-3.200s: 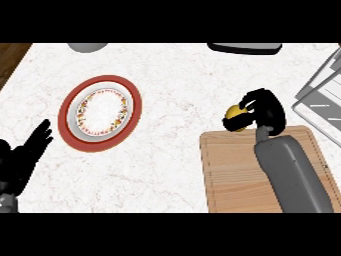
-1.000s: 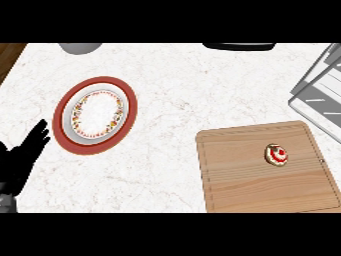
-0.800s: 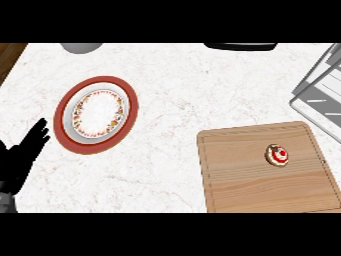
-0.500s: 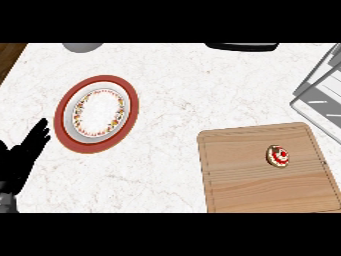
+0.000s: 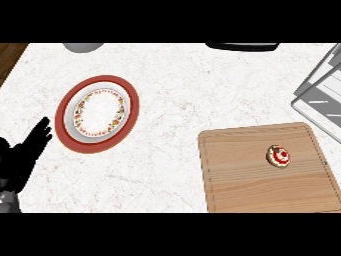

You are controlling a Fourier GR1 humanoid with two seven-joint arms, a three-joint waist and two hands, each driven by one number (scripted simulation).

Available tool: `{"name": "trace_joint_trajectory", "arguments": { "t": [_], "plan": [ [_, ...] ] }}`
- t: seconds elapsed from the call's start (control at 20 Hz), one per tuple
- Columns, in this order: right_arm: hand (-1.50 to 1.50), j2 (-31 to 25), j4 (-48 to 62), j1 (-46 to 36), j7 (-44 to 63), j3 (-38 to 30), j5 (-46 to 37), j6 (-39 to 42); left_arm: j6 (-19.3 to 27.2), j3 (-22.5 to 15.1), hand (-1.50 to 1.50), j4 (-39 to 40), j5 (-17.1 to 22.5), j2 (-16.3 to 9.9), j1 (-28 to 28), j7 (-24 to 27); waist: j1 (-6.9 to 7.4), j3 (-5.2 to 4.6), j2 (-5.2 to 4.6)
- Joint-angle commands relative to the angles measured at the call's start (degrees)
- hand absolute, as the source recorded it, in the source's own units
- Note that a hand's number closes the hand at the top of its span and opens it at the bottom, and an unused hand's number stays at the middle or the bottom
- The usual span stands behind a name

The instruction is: Pick the lemon from the cutting board and place it in the tiered basket

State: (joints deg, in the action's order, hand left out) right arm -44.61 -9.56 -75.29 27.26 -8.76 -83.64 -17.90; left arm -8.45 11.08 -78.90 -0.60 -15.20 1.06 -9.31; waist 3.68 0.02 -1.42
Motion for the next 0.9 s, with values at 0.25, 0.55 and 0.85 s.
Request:
{"name": "trace_joint_trajectory", "arguments": {
  "t": [0.25, 0.55, 0.85],
  "plan": [
    [1.50, -1.2, 3.3, -3.0, -2.2, 1.4, -1.8, 9.3, 1.5, -1.6, 0.00, -0.6, -1.4, 2.1, -0.2, -0.3, 0.21, 0.06, -0.05],
    [-1.50, -1.6, 9.1, -0.6, 5.4, -4.7, 4.2, 18.1, -0.3, -1.2, 0.00, -0.9, -0.2, 1.3, -0.7, -0.3, 0.41, 0.11, -0.12],
    [-1.50, -2.7, 6.5, 1.8, 12.2, -8.3, 8.4, 15.9, -0.2, 0.1, 0.00, -1.2, -0.2, 0.1, -1.1, -0.6, -0.10, 0.14, 0.07]
  ]
}}
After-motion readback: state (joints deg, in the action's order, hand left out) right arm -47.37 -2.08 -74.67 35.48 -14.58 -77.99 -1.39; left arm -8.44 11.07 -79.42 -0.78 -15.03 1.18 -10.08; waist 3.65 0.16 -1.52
